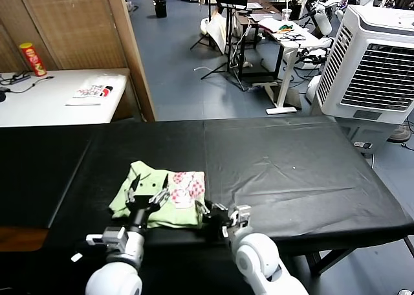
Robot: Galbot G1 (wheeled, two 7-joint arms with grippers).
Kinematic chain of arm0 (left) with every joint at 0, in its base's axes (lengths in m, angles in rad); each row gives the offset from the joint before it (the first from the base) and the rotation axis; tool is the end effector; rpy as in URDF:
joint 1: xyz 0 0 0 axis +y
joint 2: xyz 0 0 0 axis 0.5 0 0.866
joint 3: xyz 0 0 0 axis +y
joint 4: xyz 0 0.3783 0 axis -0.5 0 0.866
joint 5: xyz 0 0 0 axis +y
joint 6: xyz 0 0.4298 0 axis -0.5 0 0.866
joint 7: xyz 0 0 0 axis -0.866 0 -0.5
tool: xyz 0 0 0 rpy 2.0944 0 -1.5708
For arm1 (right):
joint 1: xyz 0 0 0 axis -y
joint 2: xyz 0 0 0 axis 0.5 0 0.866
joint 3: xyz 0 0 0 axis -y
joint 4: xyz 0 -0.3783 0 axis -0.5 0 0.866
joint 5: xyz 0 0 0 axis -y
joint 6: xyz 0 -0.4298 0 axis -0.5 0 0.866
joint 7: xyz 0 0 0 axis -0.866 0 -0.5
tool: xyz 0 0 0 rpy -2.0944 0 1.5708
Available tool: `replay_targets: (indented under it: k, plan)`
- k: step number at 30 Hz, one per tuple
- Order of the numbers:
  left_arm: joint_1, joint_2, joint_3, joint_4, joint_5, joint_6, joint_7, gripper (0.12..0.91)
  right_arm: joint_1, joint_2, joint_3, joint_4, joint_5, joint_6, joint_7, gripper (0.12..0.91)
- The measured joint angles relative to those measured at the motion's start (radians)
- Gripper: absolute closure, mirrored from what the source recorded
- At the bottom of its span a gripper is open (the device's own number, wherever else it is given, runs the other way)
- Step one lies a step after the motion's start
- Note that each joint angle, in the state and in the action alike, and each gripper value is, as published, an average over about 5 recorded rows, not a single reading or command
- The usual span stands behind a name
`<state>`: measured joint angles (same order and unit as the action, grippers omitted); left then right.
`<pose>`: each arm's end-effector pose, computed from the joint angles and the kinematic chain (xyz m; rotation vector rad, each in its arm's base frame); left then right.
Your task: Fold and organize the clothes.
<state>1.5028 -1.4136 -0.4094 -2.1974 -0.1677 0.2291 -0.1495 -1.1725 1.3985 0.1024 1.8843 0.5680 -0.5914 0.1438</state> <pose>0.2530 -0.0194 -0.2698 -0.0784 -3.0521 0.0946 0.3364 0.1225 -0.3153 0.6082 -2.4789 -0.3735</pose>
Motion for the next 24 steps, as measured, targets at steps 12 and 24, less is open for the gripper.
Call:
replay_targets:
  k: [12, 24]
  plan:
    - [0.021, 0.034, -0.029, 0.027, -0.021, -0.058, 0.003, 0.232, 0.048, -0.134, 0.1, -0.002, -0.103, 0.037, -0.144, 0.898]
    - [0.059, 0.099, -0.054, 0.052, -0.072, -0.119, 0.04, 0.232, -0.131, -0.246, 0.213, 0.154, -0.35, 0.237, -0.099, 0.324]
